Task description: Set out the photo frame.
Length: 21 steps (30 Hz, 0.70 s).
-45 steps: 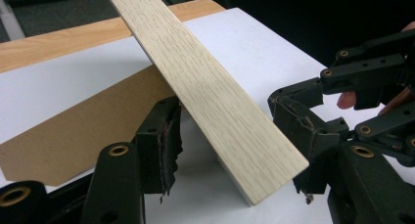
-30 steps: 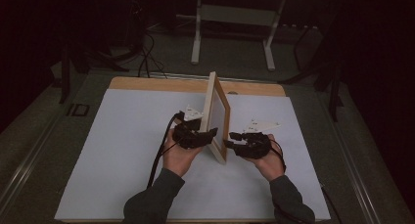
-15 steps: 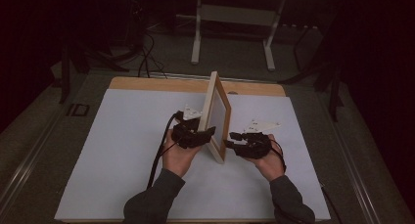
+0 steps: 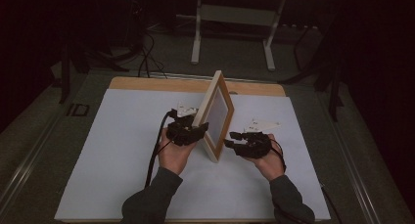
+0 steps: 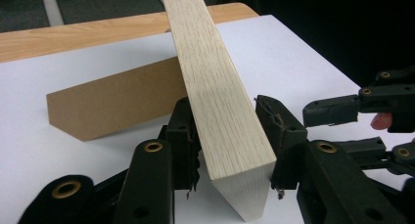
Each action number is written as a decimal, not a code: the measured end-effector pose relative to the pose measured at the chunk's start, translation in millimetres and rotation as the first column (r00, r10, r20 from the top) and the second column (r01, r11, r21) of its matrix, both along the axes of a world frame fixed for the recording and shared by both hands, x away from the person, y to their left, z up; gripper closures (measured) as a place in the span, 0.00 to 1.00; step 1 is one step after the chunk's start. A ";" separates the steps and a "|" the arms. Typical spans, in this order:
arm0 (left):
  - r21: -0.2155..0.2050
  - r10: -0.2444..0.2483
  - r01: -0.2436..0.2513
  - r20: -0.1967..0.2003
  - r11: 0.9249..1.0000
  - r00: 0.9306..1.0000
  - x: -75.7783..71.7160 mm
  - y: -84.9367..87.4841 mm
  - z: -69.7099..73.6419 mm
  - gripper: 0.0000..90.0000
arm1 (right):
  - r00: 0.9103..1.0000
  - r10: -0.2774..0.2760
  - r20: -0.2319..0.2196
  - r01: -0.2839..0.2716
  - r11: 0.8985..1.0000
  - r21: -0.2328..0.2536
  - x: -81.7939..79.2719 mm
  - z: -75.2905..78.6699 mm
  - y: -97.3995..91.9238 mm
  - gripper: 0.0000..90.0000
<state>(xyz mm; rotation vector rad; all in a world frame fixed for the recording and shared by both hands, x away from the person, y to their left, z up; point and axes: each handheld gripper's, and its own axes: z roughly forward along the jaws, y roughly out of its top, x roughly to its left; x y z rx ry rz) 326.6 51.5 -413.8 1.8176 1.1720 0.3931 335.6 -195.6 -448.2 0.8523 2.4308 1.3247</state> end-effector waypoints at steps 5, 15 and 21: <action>-0.012 0.016 -0.016 0.001 1.000 1.000 1.4 4.1 -0.6 0.73 | 1.000 0.000 0.001 0.000 1.000 0.000 0.1 -0.1 0.3 0.65; -0.033 0.021 -0.021 0.001 0.999 1.000 3.7 7.7 -1.9 0.74 | 1.000 -0.005 0.002 0.005 1.000 -0.002 -0.2 0.0 -2.9 0.65; -0.050 0.031 -0.030 0.015 0.998 0.999 3.6 9.1 -4.4 0.75 | 1.000 -0.008 0.001 0.008 1.000 0.001 -0.5 0.5 -3.4 0.64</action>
